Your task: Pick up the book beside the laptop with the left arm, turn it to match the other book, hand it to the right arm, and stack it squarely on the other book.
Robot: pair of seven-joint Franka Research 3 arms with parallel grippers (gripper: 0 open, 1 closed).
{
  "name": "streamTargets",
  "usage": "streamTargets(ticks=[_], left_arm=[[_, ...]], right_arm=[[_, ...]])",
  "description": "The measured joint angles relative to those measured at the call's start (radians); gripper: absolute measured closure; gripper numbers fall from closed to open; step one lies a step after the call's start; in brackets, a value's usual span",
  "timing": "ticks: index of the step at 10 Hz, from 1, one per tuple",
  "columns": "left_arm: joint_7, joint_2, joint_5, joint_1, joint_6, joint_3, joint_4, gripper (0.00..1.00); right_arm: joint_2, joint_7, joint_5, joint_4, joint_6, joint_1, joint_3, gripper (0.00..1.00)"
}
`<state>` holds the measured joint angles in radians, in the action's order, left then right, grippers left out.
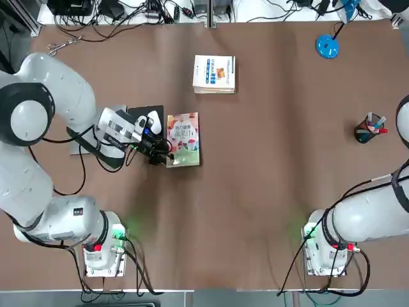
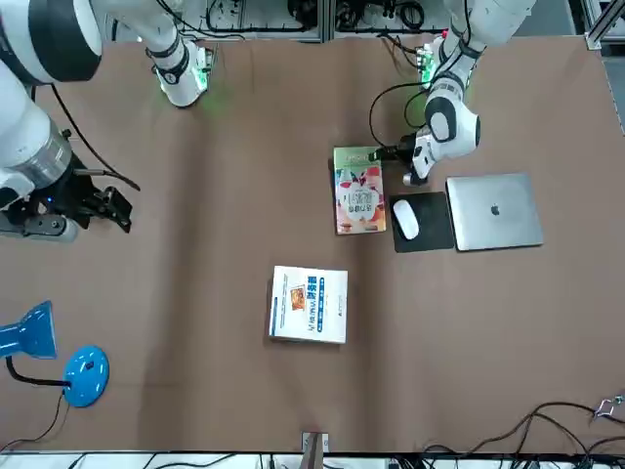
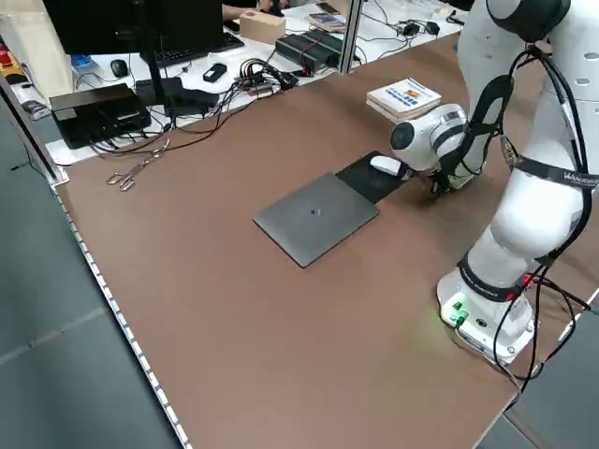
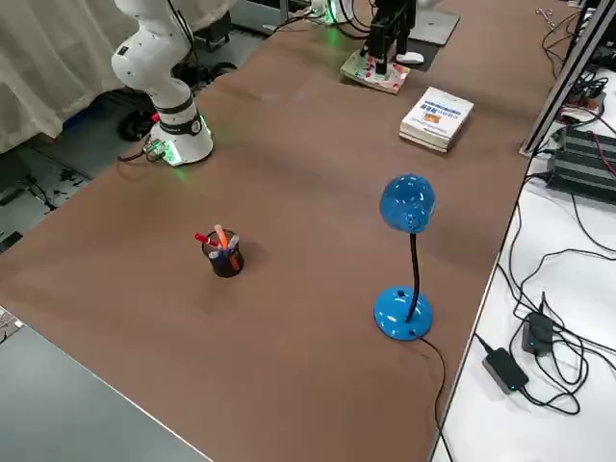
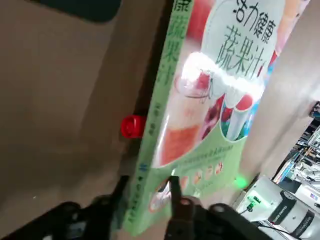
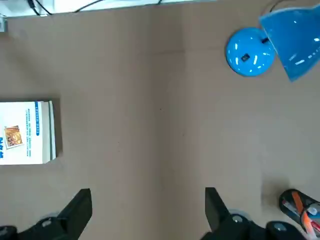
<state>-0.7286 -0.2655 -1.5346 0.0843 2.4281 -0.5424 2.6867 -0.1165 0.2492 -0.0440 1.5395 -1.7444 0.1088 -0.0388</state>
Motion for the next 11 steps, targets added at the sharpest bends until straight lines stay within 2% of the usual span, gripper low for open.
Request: streamTargets(ticks=[3, 5, 8, 11], left_arm=[[-0.018, 0.009, 0.000, 0.004, -0.019, -0.005, -0.011, 0.83], [-0.024, 0.035, 0.000, 0.005, -0.015, -0.015, -0.015, 0.83], [-0.021, 0.143, 0.000, 0.005, -0.008, -0.029, -0.039, 0.84], [-0.005, 0.275, 0.010, 0.005, -0.053, -0.031, -0.063, 0.85]], right_arm=[[0.001, 0.000, 0.000, -0.007, 0.004, -0.026, 0.003, 0.00], [0.002, 0.002, 0.001, -0.011, 0.012, -0.029, 0.003, 0.00], [0.002, 0.044, 0.001, -0.010, 0.008, -0.026, -0.005, 0.00], [-0.011, 0.050, 0.001, -0.008, -0.019, -0.022, -0.009, 0.00]])
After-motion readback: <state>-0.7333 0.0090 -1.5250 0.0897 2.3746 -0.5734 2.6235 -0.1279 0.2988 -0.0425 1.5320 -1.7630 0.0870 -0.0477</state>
